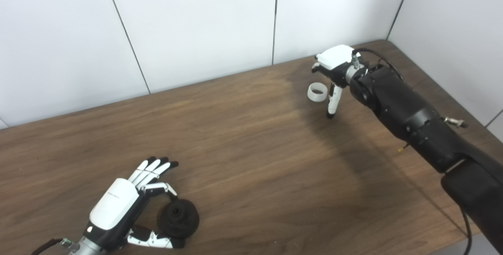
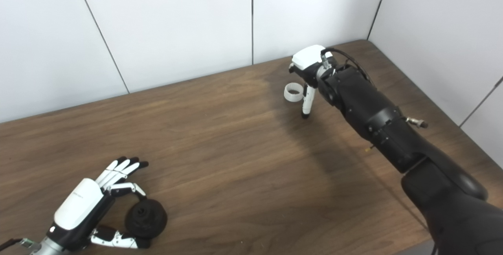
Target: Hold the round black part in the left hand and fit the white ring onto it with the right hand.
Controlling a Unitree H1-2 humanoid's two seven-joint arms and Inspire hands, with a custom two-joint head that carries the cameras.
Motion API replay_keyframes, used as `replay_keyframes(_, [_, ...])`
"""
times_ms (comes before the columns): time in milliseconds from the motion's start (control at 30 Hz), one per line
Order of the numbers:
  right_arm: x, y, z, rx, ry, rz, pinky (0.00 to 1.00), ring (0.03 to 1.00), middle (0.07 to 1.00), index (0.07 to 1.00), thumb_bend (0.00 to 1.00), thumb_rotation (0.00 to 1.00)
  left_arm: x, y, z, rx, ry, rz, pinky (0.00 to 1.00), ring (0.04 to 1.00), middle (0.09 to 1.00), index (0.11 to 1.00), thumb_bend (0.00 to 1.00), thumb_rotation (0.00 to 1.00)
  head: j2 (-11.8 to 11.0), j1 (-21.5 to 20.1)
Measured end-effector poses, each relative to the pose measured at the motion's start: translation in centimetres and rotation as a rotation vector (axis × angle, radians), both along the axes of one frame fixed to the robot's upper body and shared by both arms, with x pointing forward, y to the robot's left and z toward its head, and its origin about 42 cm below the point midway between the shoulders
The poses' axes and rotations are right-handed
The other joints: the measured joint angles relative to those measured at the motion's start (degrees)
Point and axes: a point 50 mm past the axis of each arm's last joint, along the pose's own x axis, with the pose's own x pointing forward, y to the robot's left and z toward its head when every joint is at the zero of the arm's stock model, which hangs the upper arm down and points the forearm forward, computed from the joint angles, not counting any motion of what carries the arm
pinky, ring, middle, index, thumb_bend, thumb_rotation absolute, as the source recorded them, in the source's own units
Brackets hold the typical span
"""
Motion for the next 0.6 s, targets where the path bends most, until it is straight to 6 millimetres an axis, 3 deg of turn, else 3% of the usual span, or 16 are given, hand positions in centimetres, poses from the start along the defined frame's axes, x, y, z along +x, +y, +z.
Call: replay_keyframes(600, [0.8, 0.8, 1.0, 0.010, 0.004, 0.028, 1.00, 1.000, 1.000, 0.872, 1.00, 0.41, -0.1, -0.1, 0.0, 0.000, 0.006, 0.001, 1.00, 0.962, 0.921, 0.479, 0.52, 0.05, -0.35, 0.18])
